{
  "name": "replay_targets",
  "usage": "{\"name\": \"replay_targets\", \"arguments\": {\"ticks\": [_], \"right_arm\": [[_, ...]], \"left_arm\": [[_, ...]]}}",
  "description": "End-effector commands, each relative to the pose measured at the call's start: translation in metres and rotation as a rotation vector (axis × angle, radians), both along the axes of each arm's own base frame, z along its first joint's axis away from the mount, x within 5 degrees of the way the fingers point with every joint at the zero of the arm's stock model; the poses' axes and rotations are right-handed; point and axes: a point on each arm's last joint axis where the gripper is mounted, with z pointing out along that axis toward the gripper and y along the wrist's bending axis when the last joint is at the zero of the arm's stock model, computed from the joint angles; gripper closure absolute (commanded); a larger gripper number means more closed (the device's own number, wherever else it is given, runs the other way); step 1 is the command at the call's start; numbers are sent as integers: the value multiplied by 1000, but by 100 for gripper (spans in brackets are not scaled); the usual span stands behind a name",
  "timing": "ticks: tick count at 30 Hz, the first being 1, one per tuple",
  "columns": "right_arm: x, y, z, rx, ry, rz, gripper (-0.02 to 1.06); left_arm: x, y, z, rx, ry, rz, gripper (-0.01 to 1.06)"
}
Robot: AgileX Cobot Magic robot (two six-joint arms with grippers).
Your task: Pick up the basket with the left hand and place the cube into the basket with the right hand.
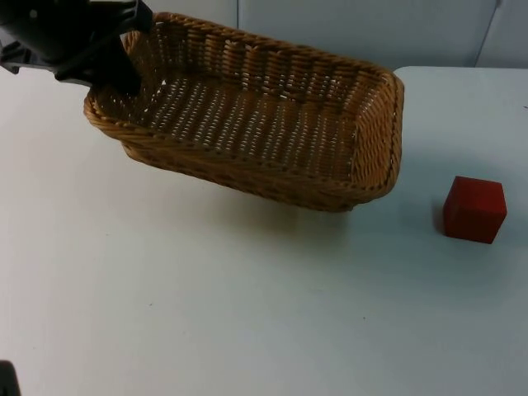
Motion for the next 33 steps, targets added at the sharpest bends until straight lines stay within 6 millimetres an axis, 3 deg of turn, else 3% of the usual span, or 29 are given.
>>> {"name": "replay_targets", "arguments": {"ticks": [1, 13, 22, 33], "right_arm": [[1, 0, -1, 4, -6, 4, 104], [1, 0, -1, 4, -6, 4, 104], [1, 0, -1, 4, -6, 4, 104], [1, 0, -1, 4, -6, 4, 104]], "left_arm": [[0, 0, 9, -30, -17, 24, 105], [1, 8, 11, -66, -3, 42, 105], [2, 25, 21, -262, 6, 43, 105], [1, 24, 21, -269, 12, 39, 105]]}}
